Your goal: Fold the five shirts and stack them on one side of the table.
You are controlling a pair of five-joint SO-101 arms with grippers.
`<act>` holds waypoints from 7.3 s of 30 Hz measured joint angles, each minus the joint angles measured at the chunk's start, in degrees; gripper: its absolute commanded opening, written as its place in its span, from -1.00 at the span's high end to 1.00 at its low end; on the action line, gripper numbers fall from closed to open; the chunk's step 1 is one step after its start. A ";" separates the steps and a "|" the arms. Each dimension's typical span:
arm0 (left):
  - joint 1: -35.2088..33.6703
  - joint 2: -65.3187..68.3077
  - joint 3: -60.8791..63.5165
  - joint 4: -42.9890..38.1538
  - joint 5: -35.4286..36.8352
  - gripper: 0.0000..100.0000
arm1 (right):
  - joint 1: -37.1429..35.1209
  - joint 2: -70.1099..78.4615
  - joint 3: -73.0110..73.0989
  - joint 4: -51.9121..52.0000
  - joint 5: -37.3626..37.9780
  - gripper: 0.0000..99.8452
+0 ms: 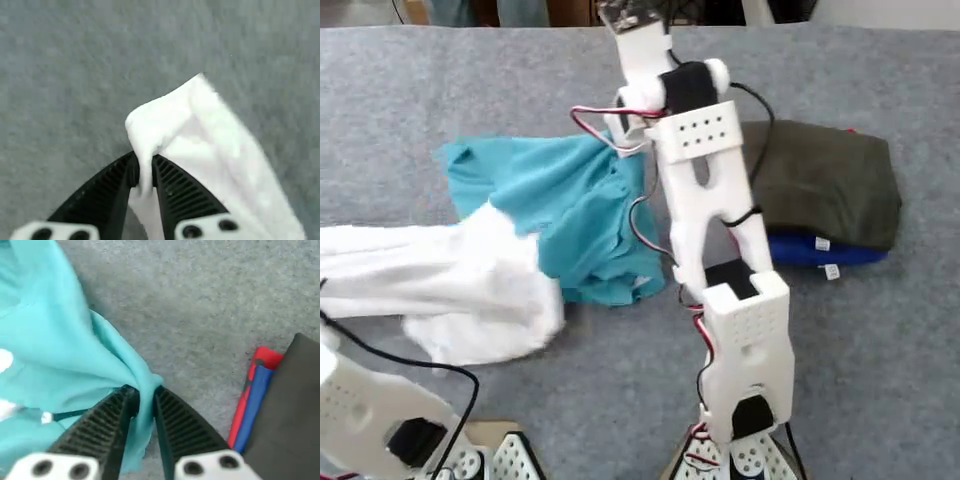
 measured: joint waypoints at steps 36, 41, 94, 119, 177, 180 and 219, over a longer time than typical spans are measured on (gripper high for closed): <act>19.60 9.76 -38.33 22.15 0.00 0.49 | 0.53 0.00 12.31 -8.97 2.29 0.82; 26.64 8.79 -38.68 35.16 -0.18 0.49 | -1.76 1.14 9.85 -22.15 2.20 0.81; 83.43 -7.91 30.86 -8.00 20.66 0.94 | 28.84 -27.78 30.51 -1.32 7.56 0.56; 68.04 -17.76 -23.47 26.55 18.20 0.94 | 21.89 -39.12 47.65 -0.18 18.37 0.56; 91.96 -1.05 -21.36 26.20 -1.23 0.88 | 24.97 -48.79 39.56 -0.62 26.81 0.56; 96.53 -0.79 -18.81 25.58 -1.23 0.61 | 26.55 -48.79 35.87 -0.62 27.16 0.56; -6.51 -47.38 42.99 22.24 -13.36 0.89 | -23.82 8.62 23.21 -9.49 41.93 0.55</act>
